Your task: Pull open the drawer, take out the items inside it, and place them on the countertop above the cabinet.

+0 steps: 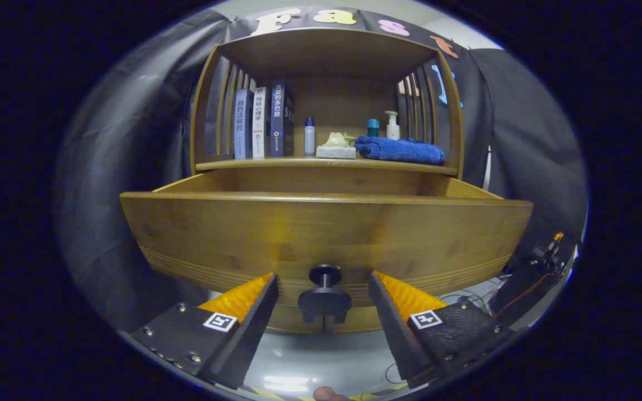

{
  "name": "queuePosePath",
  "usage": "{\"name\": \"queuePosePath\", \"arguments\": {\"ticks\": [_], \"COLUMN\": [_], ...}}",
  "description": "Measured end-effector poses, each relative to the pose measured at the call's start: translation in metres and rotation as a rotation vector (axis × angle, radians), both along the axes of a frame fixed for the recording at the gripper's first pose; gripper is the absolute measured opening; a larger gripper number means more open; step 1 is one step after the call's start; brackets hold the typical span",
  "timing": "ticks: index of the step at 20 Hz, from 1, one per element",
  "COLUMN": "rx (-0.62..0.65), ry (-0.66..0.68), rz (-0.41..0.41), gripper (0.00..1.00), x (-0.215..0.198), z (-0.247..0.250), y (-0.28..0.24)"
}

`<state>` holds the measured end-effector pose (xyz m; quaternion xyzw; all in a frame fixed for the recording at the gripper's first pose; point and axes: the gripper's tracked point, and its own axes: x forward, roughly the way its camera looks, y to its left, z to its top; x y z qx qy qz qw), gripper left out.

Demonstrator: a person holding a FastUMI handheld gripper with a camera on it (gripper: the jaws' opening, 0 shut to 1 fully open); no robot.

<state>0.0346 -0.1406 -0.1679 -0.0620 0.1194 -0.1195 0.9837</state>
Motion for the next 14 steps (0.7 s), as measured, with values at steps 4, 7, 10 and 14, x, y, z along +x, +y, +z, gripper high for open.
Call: {"name": "queuePosePath", "arguments": {"ticks": [4, 7, 10, 14], "rx": [-0.006, 0.017, 0.033, 0.084], "ry": [0.014, -0.043, -0.074, -0.095], "rz": [0.0, 0.01, 0.019, 0.027], "gripper": [0.99, 0.98, 0.99, 0.99], "x": [0.013, 0.012, 0.02, 0.046], "z": [-0.013, -0.01, -0.01, -0.013], "y": [0.002, 0.001, 0.0, 0.002]}}
